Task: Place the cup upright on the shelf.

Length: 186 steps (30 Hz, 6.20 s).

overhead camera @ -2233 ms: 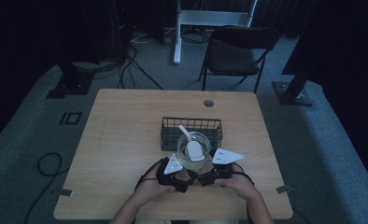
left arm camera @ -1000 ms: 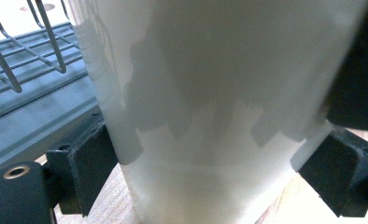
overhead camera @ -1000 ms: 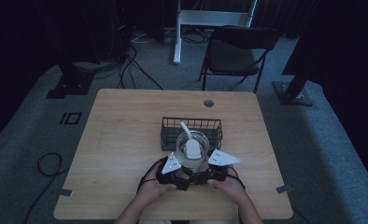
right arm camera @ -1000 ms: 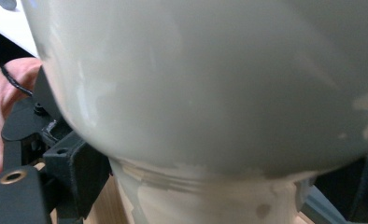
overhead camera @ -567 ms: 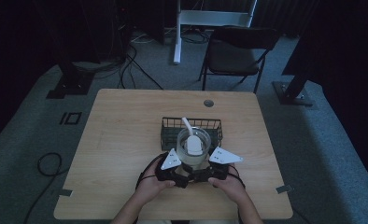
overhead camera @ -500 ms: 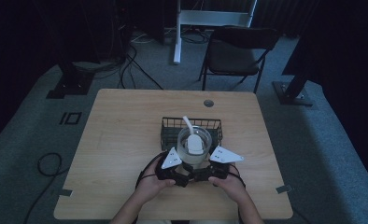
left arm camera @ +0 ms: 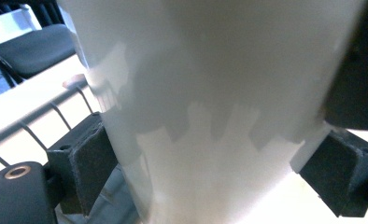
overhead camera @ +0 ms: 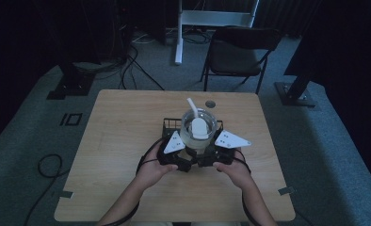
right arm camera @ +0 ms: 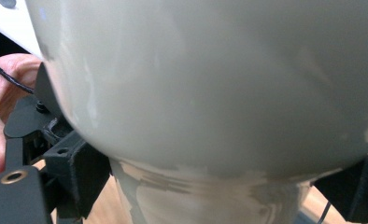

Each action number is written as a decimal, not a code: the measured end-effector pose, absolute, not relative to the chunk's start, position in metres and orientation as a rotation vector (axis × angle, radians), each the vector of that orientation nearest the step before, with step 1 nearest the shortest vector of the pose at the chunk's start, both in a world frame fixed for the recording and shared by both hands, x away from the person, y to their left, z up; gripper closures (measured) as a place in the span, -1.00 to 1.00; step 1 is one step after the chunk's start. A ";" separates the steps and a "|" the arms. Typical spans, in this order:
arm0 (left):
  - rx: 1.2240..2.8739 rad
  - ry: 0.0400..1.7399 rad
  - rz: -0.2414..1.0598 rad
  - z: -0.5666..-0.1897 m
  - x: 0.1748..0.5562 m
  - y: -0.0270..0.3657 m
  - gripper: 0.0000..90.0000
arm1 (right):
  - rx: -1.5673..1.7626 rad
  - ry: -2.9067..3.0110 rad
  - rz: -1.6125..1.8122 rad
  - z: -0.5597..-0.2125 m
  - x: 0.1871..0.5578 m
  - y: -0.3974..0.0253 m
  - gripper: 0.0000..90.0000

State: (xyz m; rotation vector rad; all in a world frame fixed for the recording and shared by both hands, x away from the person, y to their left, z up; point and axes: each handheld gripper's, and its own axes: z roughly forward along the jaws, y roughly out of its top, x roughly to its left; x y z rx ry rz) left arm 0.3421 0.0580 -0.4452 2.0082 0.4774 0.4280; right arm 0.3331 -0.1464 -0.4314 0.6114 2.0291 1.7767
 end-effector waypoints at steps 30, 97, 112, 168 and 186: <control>2.030 0.451 0.422 -0.409 0.429 0.045 -0.74 | 0.645 2.011 1.729 -0.388 0.413 -0.156 -0.80; 1.963 0.684 0.394 -0.473 0.421 0.044 -0.75 | 0.855 2.036 1.541 -0.452 0.414 -0.141 -0.81; 1.927 0.687 0.412 -0.468 0.414 0.044 -0.75 | 0.937 1.931 1.534 -0.457 0.405 -0.141 -0.81; 1.748 0.823 0.453 -0.461 0.369 0.112 -0.68 | 1.130 1.811 1.404 -0.452 0.356 -0.225 -0.72; 1.691 0.980 0.504 -0.483 0.343 0.180 -0.68 | 1.245 1.783 1.351 -0.478 0.342 -0.262 -0.72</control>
